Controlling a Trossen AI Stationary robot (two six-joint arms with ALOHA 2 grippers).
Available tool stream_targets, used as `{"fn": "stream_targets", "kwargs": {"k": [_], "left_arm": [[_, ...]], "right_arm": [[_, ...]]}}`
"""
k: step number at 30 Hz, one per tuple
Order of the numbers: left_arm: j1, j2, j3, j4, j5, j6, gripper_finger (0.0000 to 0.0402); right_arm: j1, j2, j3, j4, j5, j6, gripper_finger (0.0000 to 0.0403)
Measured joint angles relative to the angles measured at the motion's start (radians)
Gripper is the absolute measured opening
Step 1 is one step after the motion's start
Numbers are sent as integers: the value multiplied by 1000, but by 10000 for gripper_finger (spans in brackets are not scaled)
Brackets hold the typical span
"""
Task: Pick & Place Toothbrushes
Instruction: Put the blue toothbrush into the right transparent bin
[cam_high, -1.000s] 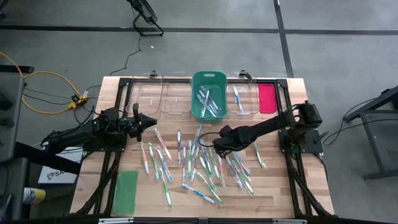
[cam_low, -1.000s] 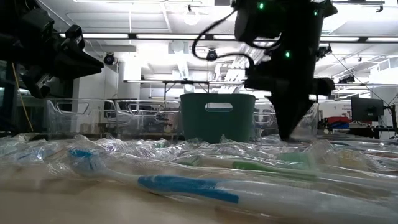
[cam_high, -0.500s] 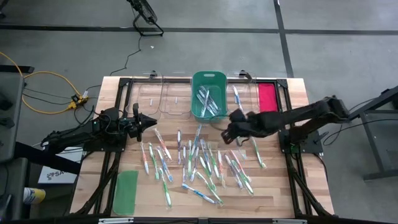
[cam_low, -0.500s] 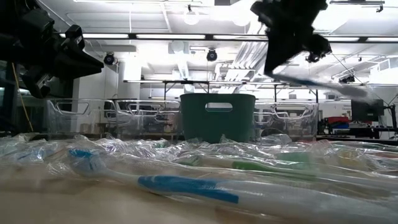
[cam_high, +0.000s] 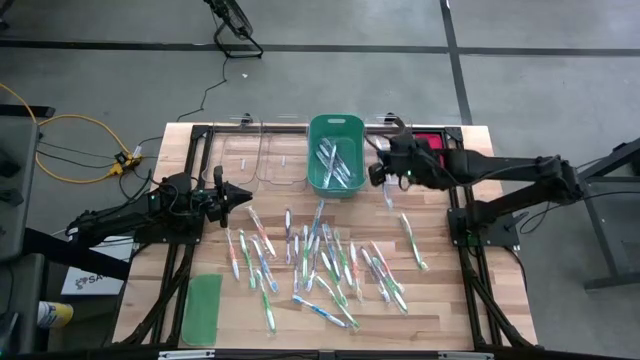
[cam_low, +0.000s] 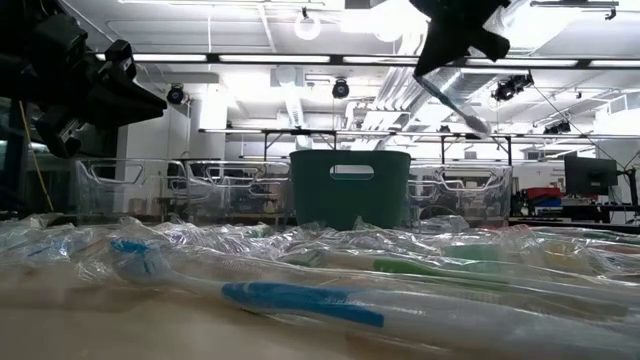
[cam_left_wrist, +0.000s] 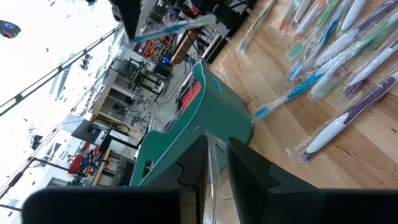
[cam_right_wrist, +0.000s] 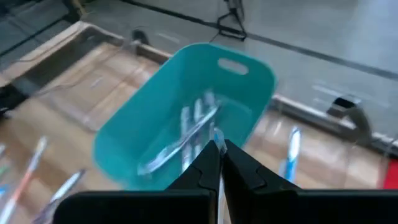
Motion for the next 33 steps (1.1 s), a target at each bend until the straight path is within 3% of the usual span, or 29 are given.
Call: {"fn": "stream_targets", "kwargs": {"k": [13, 19, 33], "left_arm": [[0, 0, 0, 0, 0, 0, 55], [0, 0, 0, 0, 0, 0, 55], [0, 0, 0, 0, 0, 0, 55]], "right_arm": [[-317, 12, 0, 71, -79, -155, 3], [-446, 70, 0, 65, -198, -173, 3], [-562, 313, 0, 64, -315, -174, 3]]}}
